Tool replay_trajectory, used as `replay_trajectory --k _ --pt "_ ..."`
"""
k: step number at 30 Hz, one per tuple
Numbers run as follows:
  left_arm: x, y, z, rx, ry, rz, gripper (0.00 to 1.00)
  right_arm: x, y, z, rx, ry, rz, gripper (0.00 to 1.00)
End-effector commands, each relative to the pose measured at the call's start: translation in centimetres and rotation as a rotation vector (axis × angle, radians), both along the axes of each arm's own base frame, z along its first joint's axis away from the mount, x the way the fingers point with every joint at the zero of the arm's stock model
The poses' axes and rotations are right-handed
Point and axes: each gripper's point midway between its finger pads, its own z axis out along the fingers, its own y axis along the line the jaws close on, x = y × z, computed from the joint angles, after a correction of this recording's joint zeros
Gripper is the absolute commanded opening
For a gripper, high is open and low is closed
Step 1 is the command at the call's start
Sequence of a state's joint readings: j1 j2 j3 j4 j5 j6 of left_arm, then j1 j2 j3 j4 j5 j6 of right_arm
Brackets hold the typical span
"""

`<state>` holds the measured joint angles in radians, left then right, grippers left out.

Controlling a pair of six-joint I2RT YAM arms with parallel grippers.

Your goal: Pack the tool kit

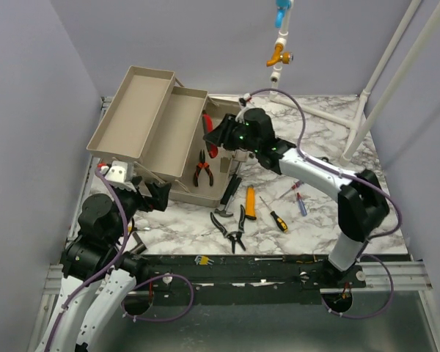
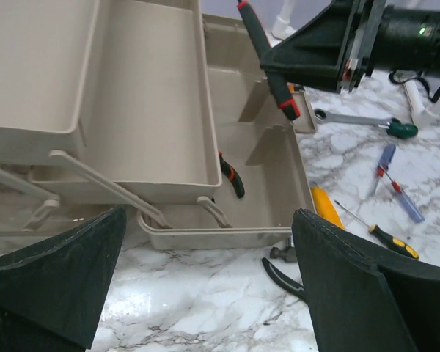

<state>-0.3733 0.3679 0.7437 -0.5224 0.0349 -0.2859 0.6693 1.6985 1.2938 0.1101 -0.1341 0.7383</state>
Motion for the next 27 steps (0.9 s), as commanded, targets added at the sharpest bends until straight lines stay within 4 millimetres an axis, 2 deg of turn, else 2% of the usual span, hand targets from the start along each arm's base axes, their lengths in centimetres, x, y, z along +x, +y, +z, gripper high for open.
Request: replay_trajectory --k 1,5,10,16,18,21,24,27 --pt "0.2 3.3 0.5 -0.027 -0.043 0.186 0.99 -0.4 6.2 3.9 0.136 -0.044 0.104 0.12" --pt "-0.1 3.6 0.8 -0.03 -0.067 0.193 0.99 0.4 9.5 4.0 0.155 -0.037 0.089 0.23" --pt "-0.1 3.3 0.7 -0.021 -0.061 0.175 0.99 1.6 11.9 1.6 0.168 0.02 0.035 0.23" --pt "-0.2 3.1 0.7 -0.015 -0.063 0.162 0.99 1.7 14.3 -0.4 0.146 0.042 0.032 0.27" --pt "-0.2 3.1 0.7 -0.014 -0.065 0.157 0.99 1.6 15.0 -0.7 0.132 0.042 0.038 0.37" --pt "-0.2 2.9 0.5 -0.01 -0.062 0.149 0.99 1.3 15.7 -1.0 0.109 0.045 0.052 0.6" --pt "-0.2 2.8 0.5 -0.008 -0.06 0.14 0.99 0.8 15.6 -0.3 0.102 0.02 0.078 0.72" --pt "-0.1 2.4 0.3 -0.004 -0.052 0.121 0.99 0.6 14.5 1.2 0.092 -0.027 0.06 0.78"
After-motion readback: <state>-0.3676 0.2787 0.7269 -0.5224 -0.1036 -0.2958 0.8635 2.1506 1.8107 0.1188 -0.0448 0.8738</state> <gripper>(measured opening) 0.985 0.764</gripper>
